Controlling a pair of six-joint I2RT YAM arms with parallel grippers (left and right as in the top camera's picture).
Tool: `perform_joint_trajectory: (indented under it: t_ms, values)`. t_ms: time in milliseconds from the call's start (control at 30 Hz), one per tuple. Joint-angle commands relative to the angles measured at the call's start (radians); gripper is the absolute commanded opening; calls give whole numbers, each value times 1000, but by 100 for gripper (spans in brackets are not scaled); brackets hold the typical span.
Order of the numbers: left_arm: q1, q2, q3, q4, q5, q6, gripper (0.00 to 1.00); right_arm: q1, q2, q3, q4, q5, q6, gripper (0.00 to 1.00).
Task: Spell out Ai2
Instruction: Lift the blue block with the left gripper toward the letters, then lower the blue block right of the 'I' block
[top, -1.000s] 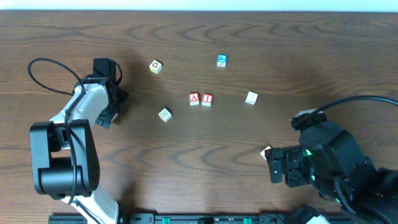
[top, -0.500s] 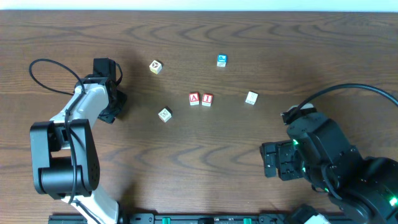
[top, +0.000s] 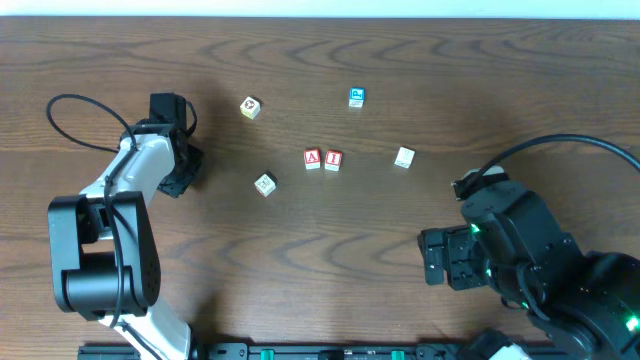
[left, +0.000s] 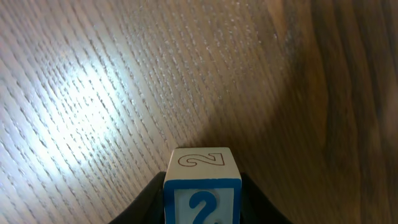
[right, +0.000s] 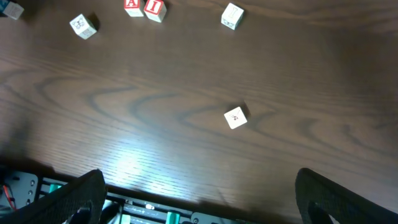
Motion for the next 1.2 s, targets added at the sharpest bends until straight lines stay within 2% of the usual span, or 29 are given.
perform_joint_trajectory:
  t_ms: [0, 100, 233, 400, 533, 667, 767, 933, 1167]
  values:
    - [2, 19, 19, -5, 7, 2, 22, -3, 0, 0, 1, 8, 11, 97]
    - [2, 18, 19, -8, 48, 3, 5, -3, 0, 0, 1, 8, 11, 97]
    - [-4, 5, 30, -8, 89, 41, 6, -3, 0, 0, 1, 8, 11, 97]
    - [-50, -58, 100, -9, 51, 206, 6, -3, 0, 0, 1, 10, 11, 97]
    - [-150, -142, 183, -7, 52, 383, 5, -3, 0, 0, 1, 27, 11, 97]
    - [-315, -172, 232, 9, 42, 501, 5, -3, -12, 5, 18, 39, 42, 81]
    - [-434, -147, 236, 36, 42, 504, 5, -3, -54, 38, 31, 103, 88, 80]
    - [-583, -101, 239, 115, 19, 504, 5, -3, -157, 105, 16, 134, 85, 85]
    - [-707, 36, 286, 145, 0, 502, 5, -3, -266, 107, -28, 127, 90, 86]
